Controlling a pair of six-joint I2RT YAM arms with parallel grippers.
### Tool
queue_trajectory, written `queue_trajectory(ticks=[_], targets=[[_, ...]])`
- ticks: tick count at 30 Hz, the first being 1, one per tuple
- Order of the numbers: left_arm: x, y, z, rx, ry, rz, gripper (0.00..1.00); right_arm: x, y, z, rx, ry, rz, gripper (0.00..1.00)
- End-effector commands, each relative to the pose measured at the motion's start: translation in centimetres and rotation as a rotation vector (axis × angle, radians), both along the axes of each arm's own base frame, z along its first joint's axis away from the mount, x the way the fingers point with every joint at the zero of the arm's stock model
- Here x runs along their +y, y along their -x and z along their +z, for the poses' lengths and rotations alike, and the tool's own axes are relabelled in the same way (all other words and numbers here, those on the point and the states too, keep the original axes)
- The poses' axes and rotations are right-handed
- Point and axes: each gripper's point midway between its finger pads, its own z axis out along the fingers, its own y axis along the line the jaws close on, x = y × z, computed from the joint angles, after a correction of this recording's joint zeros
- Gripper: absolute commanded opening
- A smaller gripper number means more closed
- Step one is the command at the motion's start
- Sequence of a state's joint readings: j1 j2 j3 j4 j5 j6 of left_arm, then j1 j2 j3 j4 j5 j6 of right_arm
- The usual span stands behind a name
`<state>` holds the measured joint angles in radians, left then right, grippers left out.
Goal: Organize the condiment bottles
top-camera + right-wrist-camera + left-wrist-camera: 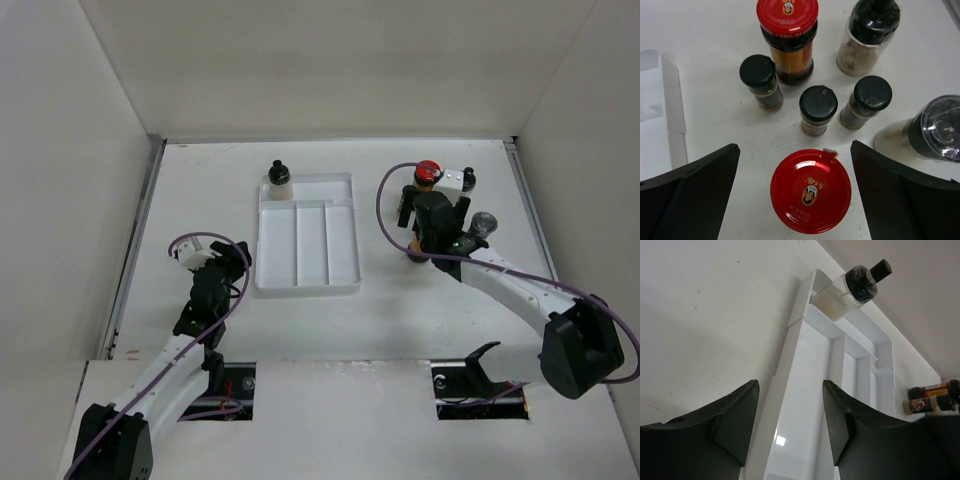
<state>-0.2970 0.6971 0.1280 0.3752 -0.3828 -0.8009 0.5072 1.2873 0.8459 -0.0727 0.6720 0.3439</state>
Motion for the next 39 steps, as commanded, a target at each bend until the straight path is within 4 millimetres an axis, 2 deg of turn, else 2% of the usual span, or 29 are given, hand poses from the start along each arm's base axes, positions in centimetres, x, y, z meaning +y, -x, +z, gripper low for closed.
queue_trajectory(ticks=[1,5,10,17,21,23,26,30,34,36,39], targets=[[-0.3,-0.3,1.3,-0.054,0.012,-0.011,0.52,0.5,0.2,-0.1,-0.001,-0.064,0.004,1.0],[-0.1,-0.3,1.5,-0.063,0.013,-0.002,0.52,0.9,0.5,-1.7,0.045,-0.073,0.013,1.0],[0.0,-0.2,1.7,-0.069,0.015,0.0,0.52,0.4,1.1,-3.5,0.093,-0.067,-0.007,1.0],[-0.3,-0.3,1.5,-0.065,0.016,-0.009,0.52,-0.7,2.3,-4.7,0.116,-0.047,-0.045,1.0],[-0.4,-0.2,1.2,-0.051,0.018,-0.017,0.52,-0.5,2.4,-5.5,0.135,-0.048,-0.041,1.0],[-0.4,-0.2,1.5,-0.064,0.022,-0.016,0.52,-0.6,2.4,-5.6,0.128,-0.054,-0.051,0.97],[-0.4,-0.3,1.3,-0.056,0.021,-0.016,0.53,-0.4,1.9,-4.8,0.08,-0.077,-0.05,0.9],[-0.5,-0.2,1.5,-0.061,0.023,-0.022,0.53,-0.6,1.3,-4.5,0.053,-0.054,-0.062,0.9],[-0.5,-0.2,1.3,-0.055,0.022,-0.023,0.53,-0.3,0.8,-3.9,0.024,-0.064,-0.051,0.75],[-0.5,-0.2,1.4,-0.061,0.024,-0.025,0.53,0.0,0.7,-3.2,-0.006,-0.065,-0.043,0.67],[-0.5,-0.3,1.3,-0.057,0.02,-0.019,0.53,0.6,0.9,-1.6,-0.046,-0.09,-0.02,0.58]])
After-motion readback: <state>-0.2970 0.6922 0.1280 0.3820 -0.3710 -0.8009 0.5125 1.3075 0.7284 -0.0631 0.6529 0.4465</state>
